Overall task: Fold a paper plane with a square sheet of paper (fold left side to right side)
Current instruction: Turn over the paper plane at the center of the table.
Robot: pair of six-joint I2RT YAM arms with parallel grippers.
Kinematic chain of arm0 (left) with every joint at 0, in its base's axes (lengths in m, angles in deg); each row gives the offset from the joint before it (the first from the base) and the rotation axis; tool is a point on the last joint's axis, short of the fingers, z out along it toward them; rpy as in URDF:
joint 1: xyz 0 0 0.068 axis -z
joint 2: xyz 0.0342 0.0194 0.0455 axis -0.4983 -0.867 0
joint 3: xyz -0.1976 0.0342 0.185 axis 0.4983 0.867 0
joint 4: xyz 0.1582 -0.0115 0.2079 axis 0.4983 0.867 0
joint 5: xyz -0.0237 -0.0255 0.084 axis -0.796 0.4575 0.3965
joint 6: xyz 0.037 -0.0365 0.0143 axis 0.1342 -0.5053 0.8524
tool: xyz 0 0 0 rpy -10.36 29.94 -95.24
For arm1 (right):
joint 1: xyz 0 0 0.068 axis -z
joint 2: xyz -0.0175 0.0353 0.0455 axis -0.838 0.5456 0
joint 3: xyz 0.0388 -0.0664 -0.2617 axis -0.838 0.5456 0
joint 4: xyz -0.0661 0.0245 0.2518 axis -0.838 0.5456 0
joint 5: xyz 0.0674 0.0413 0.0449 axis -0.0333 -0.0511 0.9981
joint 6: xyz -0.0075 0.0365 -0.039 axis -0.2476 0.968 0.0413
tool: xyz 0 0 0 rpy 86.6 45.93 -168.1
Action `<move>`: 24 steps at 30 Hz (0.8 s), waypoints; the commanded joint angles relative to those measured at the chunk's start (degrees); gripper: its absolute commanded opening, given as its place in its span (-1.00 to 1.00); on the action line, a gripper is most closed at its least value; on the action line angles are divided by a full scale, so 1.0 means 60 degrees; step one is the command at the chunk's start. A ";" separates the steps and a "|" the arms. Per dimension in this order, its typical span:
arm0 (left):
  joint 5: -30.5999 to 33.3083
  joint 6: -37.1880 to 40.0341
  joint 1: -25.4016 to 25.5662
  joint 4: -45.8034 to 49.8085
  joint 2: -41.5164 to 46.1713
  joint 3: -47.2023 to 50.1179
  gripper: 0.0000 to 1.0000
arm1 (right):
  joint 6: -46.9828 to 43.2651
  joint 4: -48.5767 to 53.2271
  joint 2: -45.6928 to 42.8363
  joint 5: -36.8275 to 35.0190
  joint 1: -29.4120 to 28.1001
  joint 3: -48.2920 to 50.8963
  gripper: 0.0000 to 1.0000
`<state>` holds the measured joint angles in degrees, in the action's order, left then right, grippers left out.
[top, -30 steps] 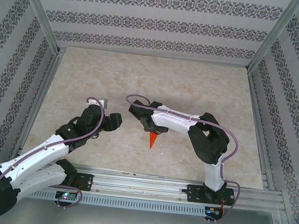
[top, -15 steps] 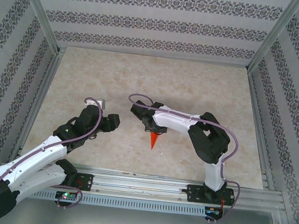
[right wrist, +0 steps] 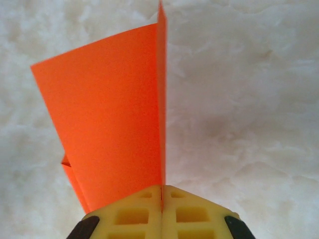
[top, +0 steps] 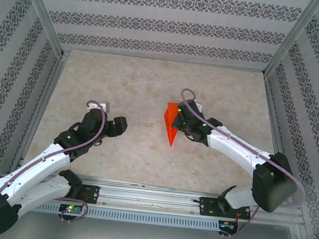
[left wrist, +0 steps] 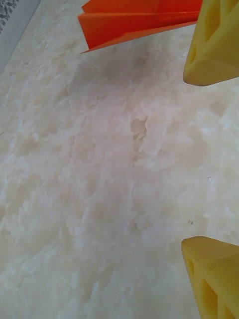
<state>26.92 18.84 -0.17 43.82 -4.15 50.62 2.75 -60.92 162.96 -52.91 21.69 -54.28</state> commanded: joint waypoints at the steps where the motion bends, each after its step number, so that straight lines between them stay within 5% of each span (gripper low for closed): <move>1: 0.0233 -0.0310 -0.0229 -0.0126 0.0080 -0.0129 0.60 | 0.0192 -0.3024 -0.0188 0.2925 0.0745 0.0965 -1.00; 5: 0.0003 -0.0575 -0.0425 -0.0374 -0.0021 -0.0134 0.61 | 0.0982 -0.5021 0.0384 0.4401 0.1264 0.1651 -1.00; 12: -0.0699 -0.0884 -0.0765 -0.0450 -0.0572 -0.0527 0.60 | 0.1955 -0.7752 0.2677 0.5180 0.1537 0.1638 -1.00; 24: -0.1649 -0.1131 -0.1193 -0.0399 -0.2120 -0.1427 0.57 | 0.1606 -0.8158 0.5409 0.5189 0.2000 -0.0067 -1.00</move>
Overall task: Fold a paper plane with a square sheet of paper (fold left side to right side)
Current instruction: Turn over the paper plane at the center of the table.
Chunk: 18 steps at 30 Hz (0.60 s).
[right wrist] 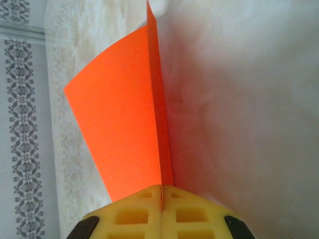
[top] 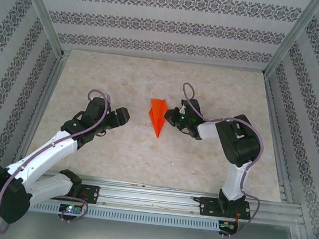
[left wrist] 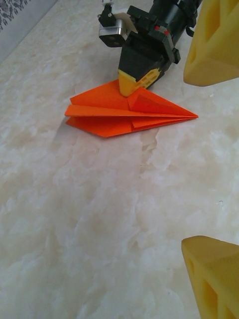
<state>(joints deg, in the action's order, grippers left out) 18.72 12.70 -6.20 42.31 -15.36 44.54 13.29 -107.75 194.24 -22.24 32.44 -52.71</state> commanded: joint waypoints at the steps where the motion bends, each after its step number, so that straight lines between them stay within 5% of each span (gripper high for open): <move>1: -0.0317 -0.0068 -0.0215 -0.0140 -0.0379 -0.0508 0.57 | -0.0237 -0.0242 0.0206 0.0063 0.0252 -0.0391 -1.00; 18: -0.0788 0.0519 -0.0434 -0.0477 -0.2222 -0.1614 0.55 | -0.1090 0.1153 -0.0089 -0.0074 0.0771 -0.0031 -0.85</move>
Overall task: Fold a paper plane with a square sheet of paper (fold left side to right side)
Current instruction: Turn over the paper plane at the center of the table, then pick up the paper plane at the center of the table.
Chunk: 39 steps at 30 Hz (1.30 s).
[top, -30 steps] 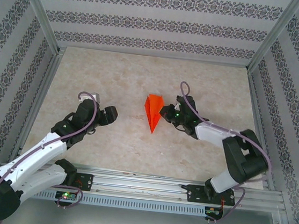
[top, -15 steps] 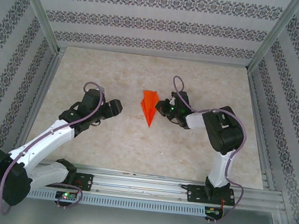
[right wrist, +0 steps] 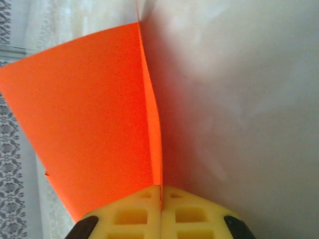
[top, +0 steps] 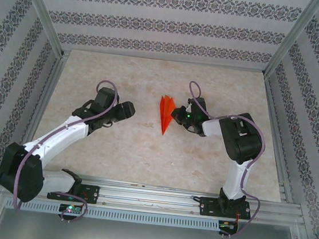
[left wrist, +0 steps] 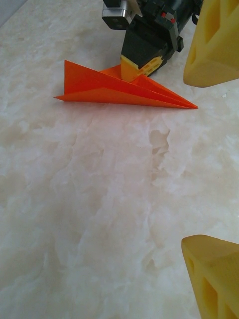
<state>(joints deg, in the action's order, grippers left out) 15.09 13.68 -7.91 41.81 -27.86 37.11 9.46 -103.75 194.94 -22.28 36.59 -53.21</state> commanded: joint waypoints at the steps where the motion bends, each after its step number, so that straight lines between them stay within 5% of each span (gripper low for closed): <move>1: -0.0198 0.0371 -0.0166 -0.0401 -0.0188 -0.0401 0.55 | -0.0547 0.0661 -0.0243 -0.0123 0.0079 0.0034 -0.84; 23: -0.0321 0.0599 -0.0387 -0.0520 -0.0081 -0.0483 0.56 | -0.2016 0.2864 -0.2229 -0.1015 0.0138 0.0210 0.11; 29: 0.0117 0.1110 -0.0492 -0.0145 0.0008 -0.0348 0.56 | -0.3472 0.4840 -0.3781 -0.1938 -0.0219 0.0142 0.49; 33: 0.0026 0.1178 -0.0521 -0.0420 0.0015 0.0070 0.56 | -0.3935 0.5804 -0.4428 -0.2694 -0.0879 0.0093 0.93; 39: -0.0164 0.1490 -0.0552 -0.0631 0.0009 0.0211 0.56 | -0.3739 0.6747 -0.4562 -0.3107 -0.1526 -0.0274 0.96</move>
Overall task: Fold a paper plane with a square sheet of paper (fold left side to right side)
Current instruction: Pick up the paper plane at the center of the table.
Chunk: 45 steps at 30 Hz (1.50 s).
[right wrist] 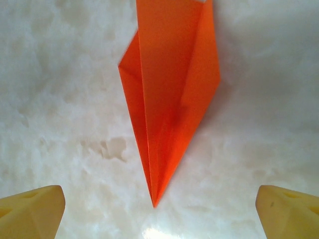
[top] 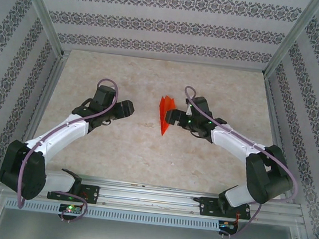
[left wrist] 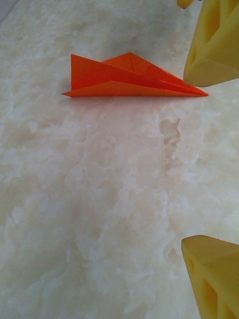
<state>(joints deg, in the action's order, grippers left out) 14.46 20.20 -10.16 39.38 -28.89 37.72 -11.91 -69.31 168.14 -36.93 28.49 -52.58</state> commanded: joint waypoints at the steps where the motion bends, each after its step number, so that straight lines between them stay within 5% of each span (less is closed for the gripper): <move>1: -0.0067 0.0442 -0.0175 -0.0231 0.0184 0.0116 0.56 | -0.0231 0.1337 -0.0066 -0.0942 -0.0330 -0.0563 0.97; 11: -0.0402 0.0258 -0.0168 -0.0914 0.0147 0.0509 0.57 | -0.0405 0.3888 0.0367 -0.2544 -0.1050 -0.2432 0.84; 22: -0.0712 0.0423 -0.0185 -0.0904 -0.0229 0.0422 0.57 | -0.0007 0.4682 0.2105 -0.2012 -0.1242 -0.4183 0.37; 45: -0.0990 0.0461 -0.0211 -0.0757 -0.0763 0.0190 0.57 | 0.0007 0.4860 0.4940 -0.1615 -0.1219 -0.6179 0.21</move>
<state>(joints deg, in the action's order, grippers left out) 9.28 21.83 -10.51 35.54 -32.91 40.35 -12.09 -41.75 196.51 -47.24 21.43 -88.16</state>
